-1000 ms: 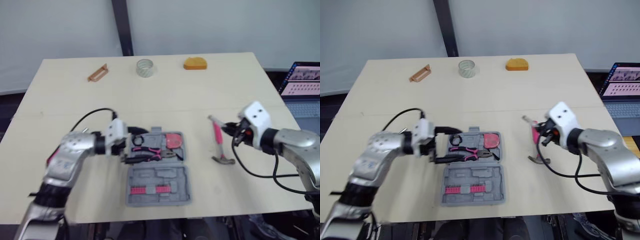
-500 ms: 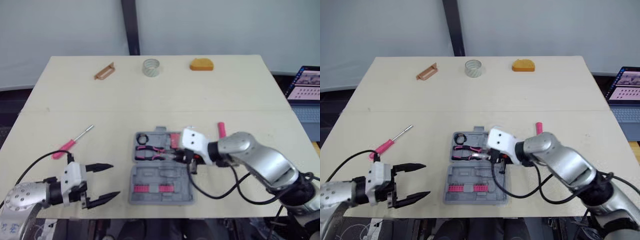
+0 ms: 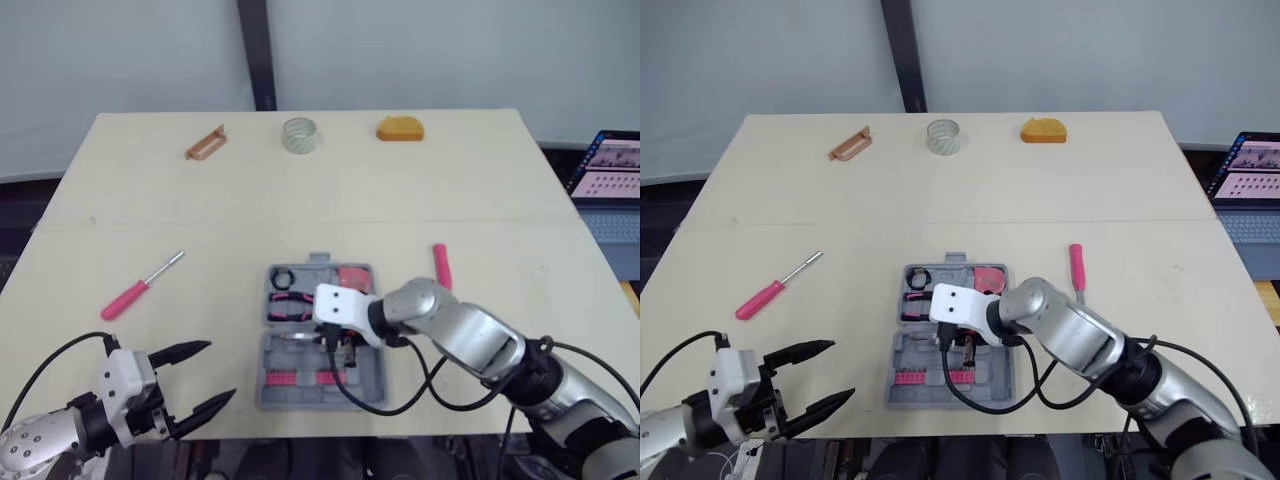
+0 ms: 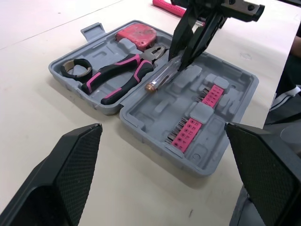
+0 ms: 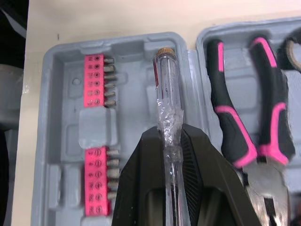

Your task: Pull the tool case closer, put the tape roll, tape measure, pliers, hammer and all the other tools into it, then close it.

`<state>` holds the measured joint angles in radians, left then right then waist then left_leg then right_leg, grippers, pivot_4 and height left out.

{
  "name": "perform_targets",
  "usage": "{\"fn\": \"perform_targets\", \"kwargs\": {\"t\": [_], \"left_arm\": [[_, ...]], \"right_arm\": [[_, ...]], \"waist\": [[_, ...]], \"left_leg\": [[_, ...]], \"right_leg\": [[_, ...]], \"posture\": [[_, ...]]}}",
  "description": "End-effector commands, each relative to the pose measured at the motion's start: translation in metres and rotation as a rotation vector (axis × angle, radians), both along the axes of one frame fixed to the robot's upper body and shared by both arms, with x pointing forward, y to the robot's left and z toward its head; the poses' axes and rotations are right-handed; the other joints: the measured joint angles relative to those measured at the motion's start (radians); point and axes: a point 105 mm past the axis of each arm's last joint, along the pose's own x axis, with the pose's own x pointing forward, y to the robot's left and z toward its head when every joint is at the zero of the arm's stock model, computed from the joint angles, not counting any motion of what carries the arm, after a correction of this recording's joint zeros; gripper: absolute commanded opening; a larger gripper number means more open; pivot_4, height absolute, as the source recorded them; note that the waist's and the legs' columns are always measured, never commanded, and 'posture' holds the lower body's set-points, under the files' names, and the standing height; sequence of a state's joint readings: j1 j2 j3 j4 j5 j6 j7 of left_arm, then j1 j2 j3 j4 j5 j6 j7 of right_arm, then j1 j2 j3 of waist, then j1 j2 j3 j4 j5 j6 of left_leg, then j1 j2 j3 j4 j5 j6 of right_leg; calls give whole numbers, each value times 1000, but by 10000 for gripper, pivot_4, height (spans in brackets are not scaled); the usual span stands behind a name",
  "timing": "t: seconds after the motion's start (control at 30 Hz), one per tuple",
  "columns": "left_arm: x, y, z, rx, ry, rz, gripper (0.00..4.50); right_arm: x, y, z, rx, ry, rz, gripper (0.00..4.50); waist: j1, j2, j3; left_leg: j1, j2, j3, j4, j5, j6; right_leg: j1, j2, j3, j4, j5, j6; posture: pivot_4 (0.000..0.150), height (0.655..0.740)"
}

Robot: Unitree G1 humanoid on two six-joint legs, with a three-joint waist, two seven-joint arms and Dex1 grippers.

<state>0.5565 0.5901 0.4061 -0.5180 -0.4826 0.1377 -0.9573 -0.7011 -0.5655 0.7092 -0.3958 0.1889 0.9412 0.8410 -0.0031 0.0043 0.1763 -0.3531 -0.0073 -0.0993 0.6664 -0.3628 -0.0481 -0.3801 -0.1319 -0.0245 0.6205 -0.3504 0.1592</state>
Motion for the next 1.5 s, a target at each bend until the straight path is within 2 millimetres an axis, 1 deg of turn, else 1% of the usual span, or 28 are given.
{"fn": "perform_targets", "kwargs": {"t": [0.03,0.4,0.73,0.9,1.1,1.23,1.5], "left_arm": [[1,-3,7,-10,-42,8,45000],[5,-4,7,-10,-40,15,45000],[4,-3,6,-8,-25,25,45000],[4,-3,5,-10,-20,27,45000],[3,-4,5,-9,-14,29,45000],[3,-4,5,-7,-12,31,45000],[2,-3,3,-2,-8,34,45000]], "right_arm": [[-1,8,2,-1,-25,28,55],[4,14,-6,-29,-42,25,55],[1,19,-7,-41,-52,51,55],[-2,23,-4,-24,-51,64,55],[-4,26,-2,-12,-54,76,55],[-4,26,-1,-9,-54,78,55],[-2,28,-5,-20,-63,84,55]], "waist": [[0,0,0],[-2,0,0],[-11,0,0],[-23,0,0],[-25,0,0],[-25,0,0],[-25,0,0]], "left_leg": [[0,0,0,0,0,0],[0,0,1,-1,0,0],[0,0,2,-1,0,0],[-1,0,1,-2,0,0],[-1,0,1,-2,0,0],[-1,0,1,-2,0,0],[-1,0,1,-2,0,0]], "right_leg": [[0,0,0,0,0,0],[-3,0,1,1,0,0],[-4,0,1,1,0,0],[-4,0,1,1,0,0],[-4,0,1,1,0,0],[-4,0,1,1,0,0],[-5,0,2,1,0,0]], "posture": [[1500,7400],[1500,7400],[1500,7400],[1500,7400],[1500,7400],[1500,7400],[1500,7400]]}}
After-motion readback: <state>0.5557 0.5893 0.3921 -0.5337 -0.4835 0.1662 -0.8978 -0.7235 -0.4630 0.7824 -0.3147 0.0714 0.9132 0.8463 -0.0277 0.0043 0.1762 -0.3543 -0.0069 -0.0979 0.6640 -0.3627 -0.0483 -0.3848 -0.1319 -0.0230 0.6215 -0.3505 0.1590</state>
